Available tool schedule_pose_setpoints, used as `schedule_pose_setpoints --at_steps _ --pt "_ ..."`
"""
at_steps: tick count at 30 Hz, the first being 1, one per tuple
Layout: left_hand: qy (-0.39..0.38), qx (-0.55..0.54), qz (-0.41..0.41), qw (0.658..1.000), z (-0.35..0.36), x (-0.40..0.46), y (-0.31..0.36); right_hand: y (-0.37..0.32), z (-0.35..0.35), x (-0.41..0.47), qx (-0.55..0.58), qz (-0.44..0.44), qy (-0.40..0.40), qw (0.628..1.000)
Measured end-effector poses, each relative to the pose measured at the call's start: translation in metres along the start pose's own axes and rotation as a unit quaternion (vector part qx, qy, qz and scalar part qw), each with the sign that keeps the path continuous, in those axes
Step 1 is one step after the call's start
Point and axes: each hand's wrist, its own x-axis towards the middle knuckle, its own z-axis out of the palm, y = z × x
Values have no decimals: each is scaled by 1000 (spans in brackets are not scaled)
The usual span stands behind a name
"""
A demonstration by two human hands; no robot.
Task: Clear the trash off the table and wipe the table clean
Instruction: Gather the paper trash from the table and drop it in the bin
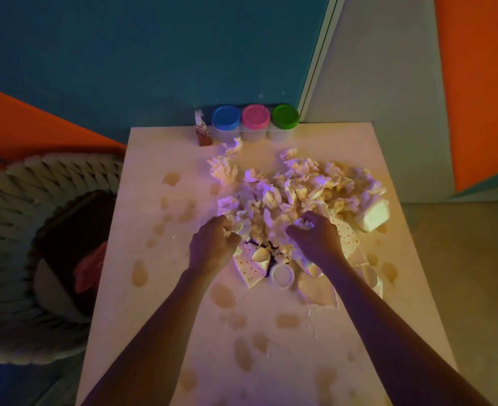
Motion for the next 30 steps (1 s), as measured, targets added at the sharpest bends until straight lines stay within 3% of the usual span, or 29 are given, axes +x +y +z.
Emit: schedule_pose_setpoints --at_steps 6,13,18,24,30 --pt "-19 -5 16 1000 4 -18 1 11 -19 -25 94 20 15 995" --pt "-22 62 5 998 14 -16 16 30 -47 -57 116 78 -20 990" --pt "-40 37 40 998 26 -17 41 33 -64 -75 197 121 -55 971" --pt "-117 94 57 987 59 -31 77 50 -74 -88 176 121 5 977" --pt "-95 141 50 984 64 -29 85 69 -83 -93 226 128 8 966"
